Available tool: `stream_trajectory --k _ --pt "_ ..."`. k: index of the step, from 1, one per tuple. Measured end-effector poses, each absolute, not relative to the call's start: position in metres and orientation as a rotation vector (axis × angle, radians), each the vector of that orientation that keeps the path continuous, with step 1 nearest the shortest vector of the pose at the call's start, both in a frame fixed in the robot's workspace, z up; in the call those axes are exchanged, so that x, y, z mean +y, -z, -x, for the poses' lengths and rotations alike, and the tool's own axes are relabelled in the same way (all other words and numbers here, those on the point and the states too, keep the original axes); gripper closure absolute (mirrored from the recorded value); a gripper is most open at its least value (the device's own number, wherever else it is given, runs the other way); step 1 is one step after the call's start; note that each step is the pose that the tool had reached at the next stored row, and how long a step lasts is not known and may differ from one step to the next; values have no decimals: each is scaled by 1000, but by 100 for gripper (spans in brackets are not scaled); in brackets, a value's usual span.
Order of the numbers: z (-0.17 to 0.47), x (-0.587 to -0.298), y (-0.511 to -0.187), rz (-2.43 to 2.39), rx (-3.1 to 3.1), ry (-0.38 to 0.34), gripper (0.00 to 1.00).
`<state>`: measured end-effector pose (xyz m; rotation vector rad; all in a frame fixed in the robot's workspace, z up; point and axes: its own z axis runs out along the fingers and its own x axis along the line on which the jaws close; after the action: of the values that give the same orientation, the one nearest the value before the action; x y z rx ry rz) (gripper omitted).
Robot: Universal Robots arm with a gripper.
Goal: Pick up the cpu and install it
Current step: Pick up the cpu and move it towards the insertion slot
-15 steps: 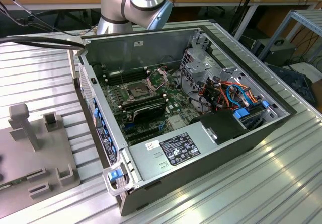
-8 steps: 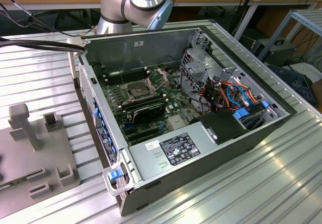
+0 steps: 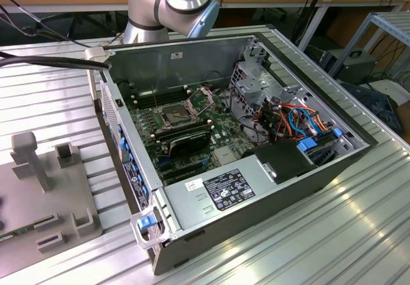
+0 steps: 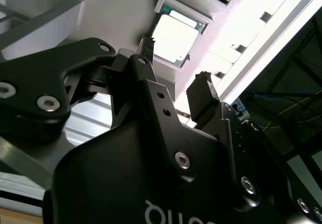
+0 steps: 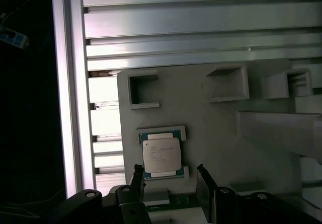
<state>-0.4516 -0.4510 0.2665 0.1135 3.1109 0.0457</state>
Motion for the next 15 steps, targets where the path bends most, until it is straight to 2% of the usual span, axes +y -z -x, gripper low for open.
stream_trajectory --k 15 --pt "452 -451 -246 -113 3111 -46 45"
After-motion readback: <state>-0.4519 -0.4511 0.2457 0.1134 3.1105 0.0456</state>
